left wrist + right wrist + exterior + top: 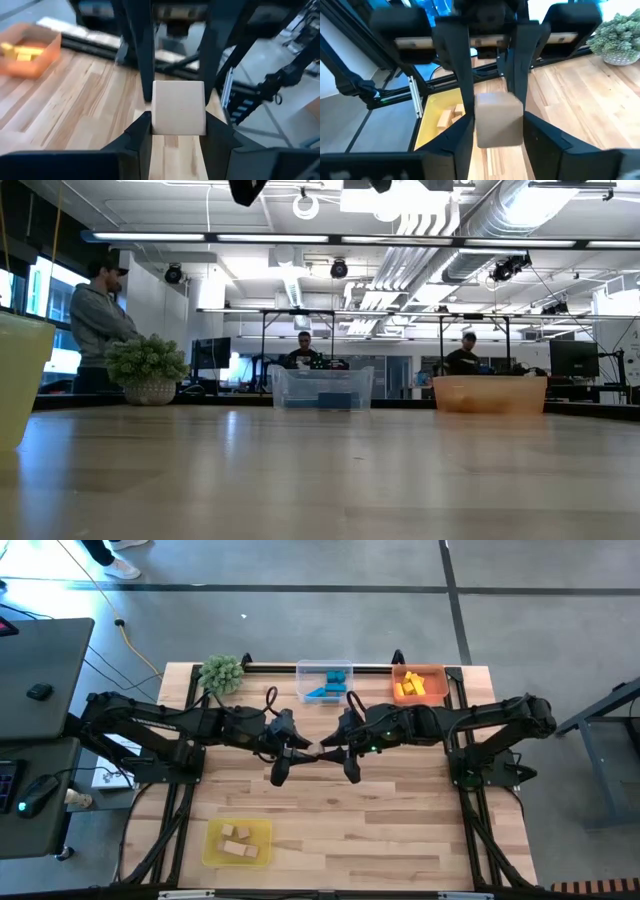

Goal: Sort & place blocks by color
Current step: Put the brown block into the yellow bin

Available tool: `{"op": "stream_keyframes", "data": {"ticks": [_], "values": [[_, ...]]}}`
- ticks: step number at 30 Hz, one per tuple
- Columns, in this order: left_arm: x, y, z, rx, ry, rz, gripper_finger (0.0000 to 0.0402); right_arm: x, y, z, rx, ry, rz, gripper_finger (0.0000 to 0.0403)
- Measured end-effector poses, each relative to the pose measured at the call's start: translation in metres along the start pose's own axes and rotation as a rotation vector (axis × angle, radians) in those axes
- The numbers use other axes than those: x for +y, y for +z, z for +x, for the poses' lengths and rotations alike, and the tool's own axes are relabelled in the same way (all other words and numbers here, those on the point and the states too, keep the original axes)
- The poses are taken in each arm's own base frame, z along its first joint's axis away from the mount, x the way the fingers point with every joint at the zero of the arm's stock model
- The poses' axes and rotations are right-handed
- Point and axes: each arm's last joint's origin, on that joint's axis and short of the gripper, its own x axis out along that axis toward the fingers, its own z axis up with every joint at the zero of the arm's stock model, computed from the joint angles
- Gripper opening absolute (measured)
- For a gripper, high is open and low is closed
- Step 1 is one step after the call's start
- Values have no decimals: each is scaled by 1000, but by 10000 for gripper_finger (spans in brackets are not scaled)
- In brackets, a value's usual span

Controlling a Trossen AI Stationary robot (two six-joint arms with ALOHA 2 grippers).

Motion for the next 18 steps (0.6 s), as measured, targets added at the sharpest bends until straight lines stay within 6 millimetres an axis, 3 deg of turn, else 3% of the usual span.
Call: {"op": "stream_keyframes", "data": {"ticks": [8, 18], "values": [[-1, -17, -2, 159, 33, 19, 104, 1, 2, -3, -14, 1, 0, 164], [-38, -61, -22, 510, 1, 35, 104, -7, 7, -10, -40, -70, -3, 166]]}}
